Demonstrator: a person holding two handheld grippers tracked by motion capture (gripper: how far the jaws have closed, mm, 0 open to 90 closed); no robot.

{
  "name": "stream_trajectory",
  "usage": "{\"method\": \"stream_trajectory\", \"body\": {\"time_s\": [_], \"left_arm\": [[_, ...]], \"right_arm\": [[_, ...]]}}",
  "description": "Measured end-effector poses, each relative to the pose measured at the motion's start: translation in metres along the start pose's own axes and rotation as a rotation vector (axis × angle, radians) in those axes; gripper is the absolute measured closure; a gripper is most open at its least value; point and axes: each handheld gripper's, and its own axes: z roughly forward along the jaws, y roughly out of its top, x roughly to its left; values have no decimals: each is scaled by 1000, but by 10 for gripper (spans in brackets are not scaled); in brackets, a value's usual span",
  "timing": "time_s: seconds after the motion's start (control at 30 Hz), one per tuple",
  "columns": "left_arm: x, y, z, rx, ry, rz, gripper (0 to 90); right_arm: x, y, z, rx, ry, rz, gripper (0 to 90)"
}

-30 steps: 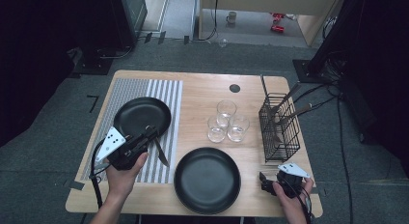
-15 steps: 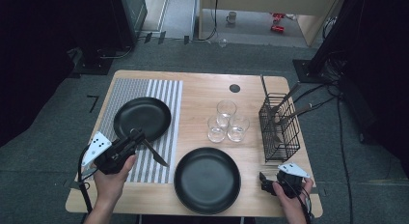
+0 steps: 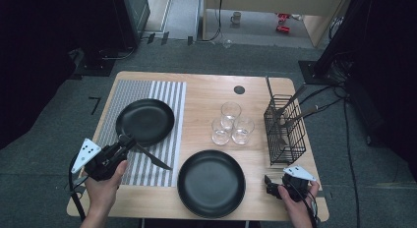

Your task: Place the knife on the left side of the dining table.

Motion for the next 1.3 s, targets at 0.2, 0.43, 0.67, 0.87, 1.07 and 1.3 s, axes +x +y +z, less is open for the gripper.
{"method": "stream_trajectory", "body": {"time_s": [0.2, 0.43, 0.67, 0.87, 1.07, 1.3], "left_arm": [[7, -5, -5, -1, 8, -13, 772], [20, -14, -13, 11, 43, -55, 746], [30, -22, -18, 18, 66, -91, 726], [41, -29, -18, 25, 96, -132, 704], [53, -40, -20, 30, 110, -189, 684], [56, -43, -20, 35, 127, -173, 662]], "right_arm": [[0, 0, 0, 0, 0, 0, 54], [0, 0, 0, 0, 0, 0, 54], [0, 0, 0, 0, 0, 0, 54], [0, 0, 0, 0, 0, 0, 54], [0, 0, 0, 0, 0, 0, 54], [0, 0, 0, 0, 0, 0, 54]]}}
